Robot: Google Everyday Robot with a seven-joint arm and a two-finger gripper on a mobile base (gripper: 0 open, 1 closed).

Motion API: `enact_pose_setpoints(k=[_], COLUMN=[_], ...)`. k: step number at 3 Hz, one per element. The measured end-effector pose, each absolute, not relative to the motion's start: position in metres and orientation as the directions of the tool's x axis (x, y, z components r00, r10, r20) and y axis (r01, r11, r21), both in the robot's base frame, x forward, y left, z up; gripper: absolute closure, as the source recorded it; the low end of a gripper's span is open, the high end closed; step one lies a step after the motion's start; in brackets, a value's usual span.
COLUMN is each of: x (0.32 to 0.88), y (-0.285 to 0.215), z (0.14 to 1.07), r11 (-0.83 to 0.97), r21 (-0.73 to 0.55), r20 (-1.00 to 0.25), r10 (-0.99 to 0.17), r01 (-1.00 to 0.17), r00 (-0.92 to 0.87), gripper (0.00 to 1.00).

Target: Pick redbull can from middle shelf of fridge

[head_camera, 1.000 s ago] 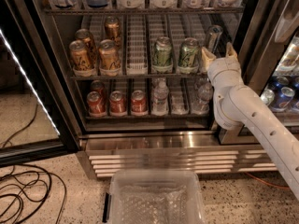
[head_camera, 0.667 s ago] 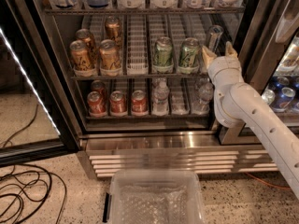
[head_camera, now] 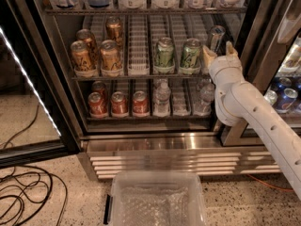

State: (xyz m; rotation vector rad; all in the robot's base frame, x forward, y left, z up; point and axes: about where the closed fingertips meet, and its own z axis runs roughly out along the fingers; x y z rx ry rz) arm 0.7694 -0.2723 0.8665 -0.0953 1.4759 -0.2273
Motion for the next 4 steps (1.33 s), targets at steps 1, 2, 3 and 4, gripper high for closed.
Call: enact_pose_setpoints(k=[1,2,3,4], x=[0.776,0.785,0.785,0.791], y=[-0.271,-0.272,-0.27,-0.271], z=[0.864,0.862,0.862,0.864], r11=[0.976,0.977,0.977,0.978], r21=[-0.2,-0.199,-0.199,-0.196], r20=[-0.976,-0.976,-0.976,-0.976], r10=[-0.206,-0.205,-0.205,-0.202], r01=[0.085,0.075,0.075,0.075], r00=[0.075,0.074,0.074,0.078], gripper=[0.39,0.41,0.41,0.42])
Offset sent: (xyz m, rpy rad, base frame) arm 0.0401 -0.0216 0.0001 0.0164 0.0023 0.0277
